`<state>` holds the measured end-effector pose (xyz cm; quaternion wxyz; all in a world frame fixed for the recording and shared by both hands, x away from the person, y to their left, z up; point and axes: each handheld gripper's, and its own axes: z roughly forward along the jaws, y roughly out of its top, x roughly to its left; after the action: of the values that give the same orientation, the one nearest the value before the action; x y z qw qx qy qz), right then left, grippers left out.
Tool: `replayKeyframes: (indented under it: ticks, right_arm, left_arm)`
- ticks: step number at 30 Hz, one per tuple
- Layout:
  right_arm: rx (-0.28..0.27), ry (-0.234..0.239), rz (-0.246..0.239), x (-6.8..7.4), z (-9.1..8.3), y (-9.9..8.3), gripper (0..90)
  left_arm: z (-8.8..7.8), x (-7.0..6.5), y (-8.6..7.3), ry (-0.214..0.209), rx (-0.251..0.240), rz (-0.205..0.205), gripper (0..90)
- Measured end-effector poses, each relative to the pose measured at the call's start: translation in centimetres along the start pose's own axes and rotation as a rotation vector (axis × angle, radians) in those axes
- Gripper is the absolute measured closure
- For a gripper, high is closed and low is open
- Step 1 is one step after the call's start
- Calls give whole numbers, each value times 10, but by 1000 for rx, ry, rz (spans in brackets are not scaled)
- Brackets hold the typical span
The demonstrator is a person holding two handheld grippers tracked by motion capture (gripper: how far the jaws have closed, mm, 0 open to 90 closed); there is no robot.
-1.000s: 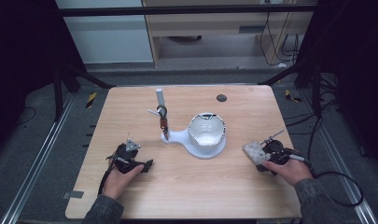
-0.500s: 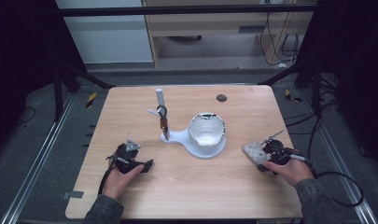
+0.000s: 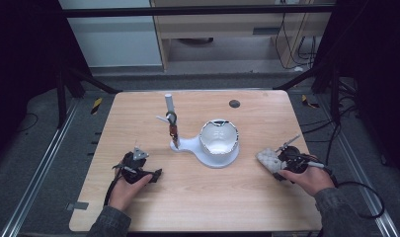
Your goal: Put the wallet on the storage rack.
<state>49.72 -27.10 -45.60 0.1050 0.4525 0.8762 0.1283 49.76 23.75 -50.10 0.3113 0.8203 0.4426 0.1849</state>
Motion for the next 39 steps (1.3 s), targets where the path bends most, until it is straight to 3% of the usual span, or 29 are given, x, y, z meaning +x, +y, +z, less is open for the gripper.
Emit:
replayKeyframes:
  ticks: [9, 17, 29, 39]
  right_arm:
    - [-34, -27, -69, 3, -23, 11, 312]
    - [-70, -46, -100, 7, -39, 20, 313]
    - [-76, -44, -127, 11, -41, 29, 315]
    - [-98, -57, -176, 18, -59, 43, 315]
  left_arm:
    - [0, 0, 0, 0, 0, -1, 97]
    - [0, 0, 0, 0, -2, -3, 96]
    - [0, 0, 0, 0, -1, -2, 94]
    - [0, 0, -1, 0, -3, -1, 93]
